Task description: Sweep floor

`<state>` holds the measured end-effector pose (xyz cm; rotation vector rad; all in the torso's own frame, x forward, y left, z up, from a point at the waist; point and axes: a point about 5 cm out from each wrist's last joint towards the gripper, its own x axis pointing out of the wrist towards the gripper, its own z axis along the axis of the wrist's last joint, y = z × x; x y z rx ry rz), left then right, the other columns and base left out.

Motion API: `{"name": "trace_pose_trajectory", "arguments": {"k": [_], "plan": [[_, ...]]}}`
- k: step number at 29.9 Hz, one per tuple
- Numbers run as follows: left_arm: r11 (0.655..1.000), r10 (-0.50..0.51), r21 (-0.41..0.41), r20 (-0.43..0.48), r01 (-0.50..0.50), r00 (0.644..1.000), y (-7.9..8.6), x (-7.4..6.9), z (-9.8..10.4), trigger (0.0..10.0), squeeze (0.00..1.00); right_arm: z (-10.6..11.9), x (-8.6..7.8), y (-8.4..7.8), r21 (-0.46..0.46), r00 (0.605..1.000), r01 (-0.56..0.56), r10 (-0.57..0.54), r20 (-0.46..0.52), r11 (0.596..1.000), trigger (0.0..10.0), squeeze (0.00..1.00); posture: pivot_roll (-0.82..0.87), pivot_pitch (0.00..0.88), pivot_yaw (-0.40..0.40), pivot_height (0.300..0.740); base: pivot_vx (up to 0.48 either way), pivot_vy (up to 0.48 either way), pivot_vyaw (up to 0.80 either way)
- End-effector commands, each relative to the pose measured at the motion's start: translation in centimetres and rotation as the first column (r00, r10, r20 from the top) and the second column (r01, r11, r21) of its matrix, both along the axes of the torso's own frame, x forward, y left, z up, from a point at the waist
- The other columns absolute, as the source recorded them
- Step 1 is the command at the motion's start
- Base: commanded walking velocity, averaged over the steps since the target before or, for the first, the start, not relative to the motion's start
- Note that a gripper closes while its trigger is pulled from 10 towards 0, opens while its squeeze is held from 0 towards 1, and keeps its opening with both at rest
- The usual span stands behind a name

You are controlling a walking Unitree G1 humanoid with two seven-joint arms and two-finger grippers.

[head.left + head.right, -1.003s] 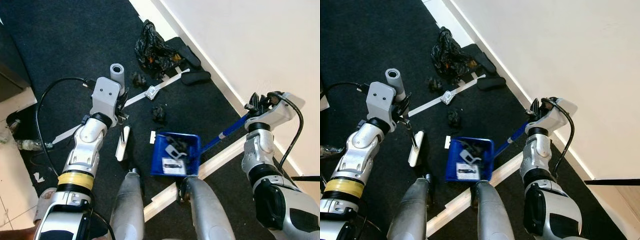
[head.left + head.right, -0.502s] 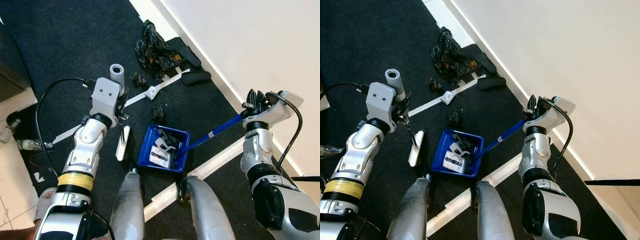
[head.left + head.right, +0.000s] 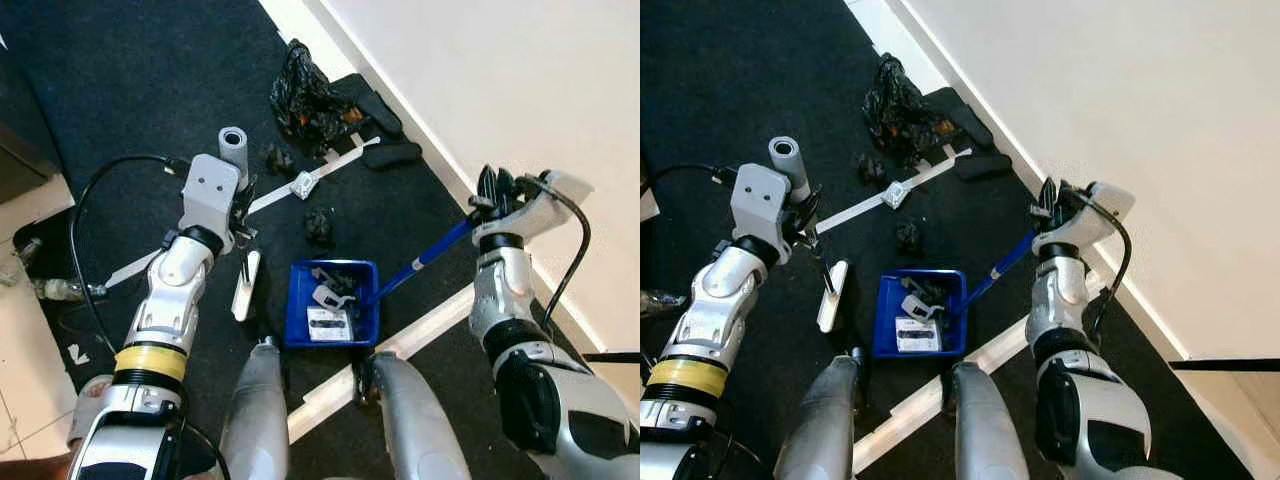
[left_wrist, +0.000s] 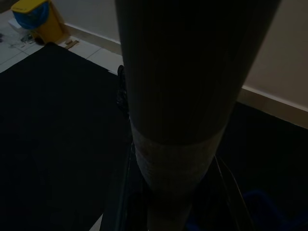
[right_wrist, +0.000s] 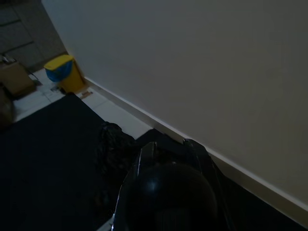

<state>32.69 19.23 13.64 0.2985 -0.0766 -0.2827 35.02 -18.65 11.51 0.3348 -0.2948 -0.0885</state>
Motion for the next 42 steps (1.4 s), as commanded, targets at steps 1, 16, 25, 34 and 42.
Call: {"name": "trace_pose_trajectory", "arguments": {"k": [1, 16, 25, 34, 42], "plan": [[1.000, 0.000, 0.001, 0.001, 0.000, 1.000, 0.1, -0.1, -0.2, 10.0, 0.00, -0.5, -0.3, -0.4, 0.033, 1.000, 0.014, -0.014, -0.015, 0.999, 10.0, 0.00, 0.16, 0.261, -0.062, 0.740, 0.000, 0.000, 0.00], [0.999, -0.012, -0.046, -0.016, 0.012, 1.000, -1.2, 0.1, -0.7, 10.0, 0.00, 2.1, -0.5, -2.1, 0.097, 0.986, 0.084, -0.096, 0.137, 0.992, 10.0, 0.00, 0.13, 0.184, -0.054, 0.740, 0.000, 0.000, 0.00], [0.998, 0.008, -0.062, -0.010, -0.008, 1.000, -0.8, -0.1, -0.9, 10.0, 0.00, 6.0, -1.5, -0.8, 0.177, 0.952, 0.021, -0.074, 0.296, 0.984, 10.0, 0.00, 0.13, 0.120, -0.032, 0.740, 0.000, 0.000, 0.00], [0.996, 0.084, -0.031, -0.094, -0.087, 0.992, 1.3, -0.1, -2.3, 10.0, 0.00, 10.2, -1.0, -4.1, 0.157, 0.948, 0.111, -0.152, 0.278, 0.981, 10.0, 0.00, 0.11, 0.061, -0.025, 0.740, 0.000, 0.000, 0.00], [0.957, 0.249, -0.073, -0.283, -0.279, 0.926, 3.1, -1.7, -6.6, 10.0, 0.00, 6.5, -1.8, -11.7, -0.052, 0.936, 0.351, -0.349, 0.048, 0.935, 10.0, 0.00, 0.11, 0.026, -0.049, 0.740, 0.000, 0.000, 0.00]]}}
